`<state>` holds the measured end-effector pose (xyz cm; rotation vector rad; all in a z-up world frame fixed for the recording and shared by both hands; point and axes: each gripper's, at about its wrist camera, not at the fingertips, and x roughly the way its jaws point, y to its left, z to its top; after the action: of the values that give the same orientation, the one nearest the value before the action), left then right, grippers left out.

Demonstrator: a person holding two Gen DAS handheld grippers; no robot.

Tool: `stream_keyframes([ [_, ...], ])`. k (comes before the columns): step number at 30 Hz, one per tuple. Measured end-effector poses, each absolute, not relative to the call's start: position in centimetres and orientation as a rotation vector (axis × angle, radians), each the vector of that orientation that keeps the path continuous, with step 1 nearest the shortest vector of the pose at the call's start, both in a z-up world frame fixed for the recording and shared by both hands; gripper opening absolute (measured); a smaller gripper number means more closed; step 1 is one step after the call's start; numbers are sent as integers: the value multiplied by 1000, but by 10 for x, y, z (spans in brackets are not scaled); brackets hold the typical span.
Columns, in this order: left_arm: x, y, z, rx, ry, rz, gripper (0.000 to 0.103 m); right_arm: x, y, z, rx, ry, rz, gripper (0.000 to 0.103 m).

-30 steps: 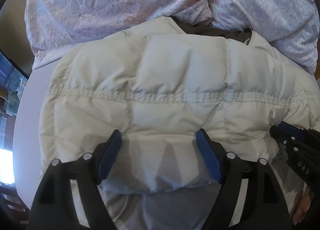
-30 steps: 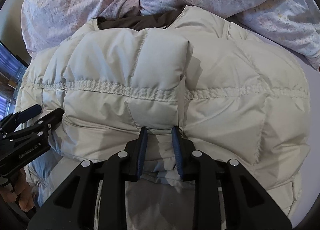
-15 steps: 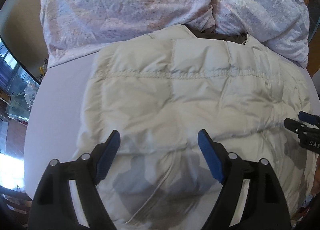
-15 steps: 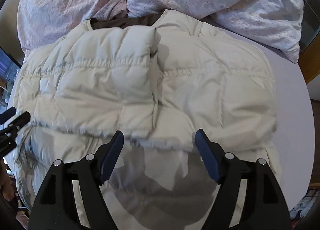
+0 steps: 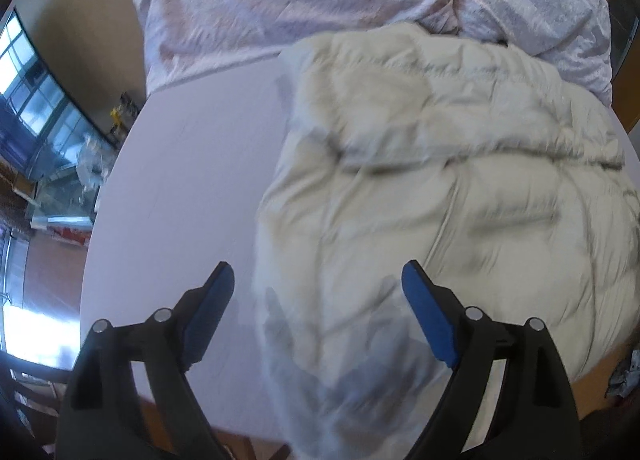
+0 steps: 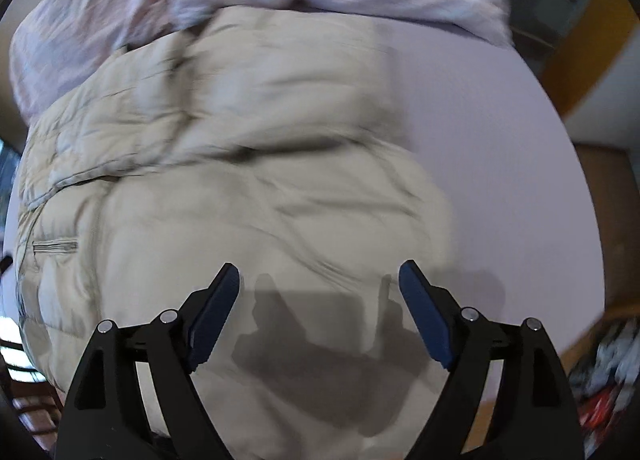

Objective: Fold large clothes
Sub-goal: 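Lift the hem and fold it toward the collar with both tools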

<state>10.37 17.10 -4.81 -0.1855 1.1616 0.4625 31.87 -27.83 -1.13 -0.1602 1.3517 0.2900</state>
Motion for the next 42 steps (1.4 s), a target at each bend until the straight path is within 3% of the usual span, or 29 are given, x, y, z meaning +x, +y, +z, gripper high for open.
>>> stream_keyframes([
  [7, 68, 184, -71, -271, 1217, 430, 86, 309, -353, -28, 18, 1491, 257, 84],
  [17, 55, 162, -93, -353, 1242, 317, 86, 291, -366, -60, 196, 1627, 371, 84],
  [22, 46, 162, -99, -430, 1233, 282, 84, 289, -364, -65, 237, 1642, 432, 83],
  [27, 35, 152, -105, -441, 1231, 242, 79, 293, -365, -69, 298, 1646, 467, 77],
  [38, 36, 150, -108, -454, 1225, 220, 78, 287, -364, -71, 331, 1638, 545, 75],
  [42, 29, 159, -107, -484, 1224, 226, 78, 289, -367, -71, 339, 1630, 529, 70],
])
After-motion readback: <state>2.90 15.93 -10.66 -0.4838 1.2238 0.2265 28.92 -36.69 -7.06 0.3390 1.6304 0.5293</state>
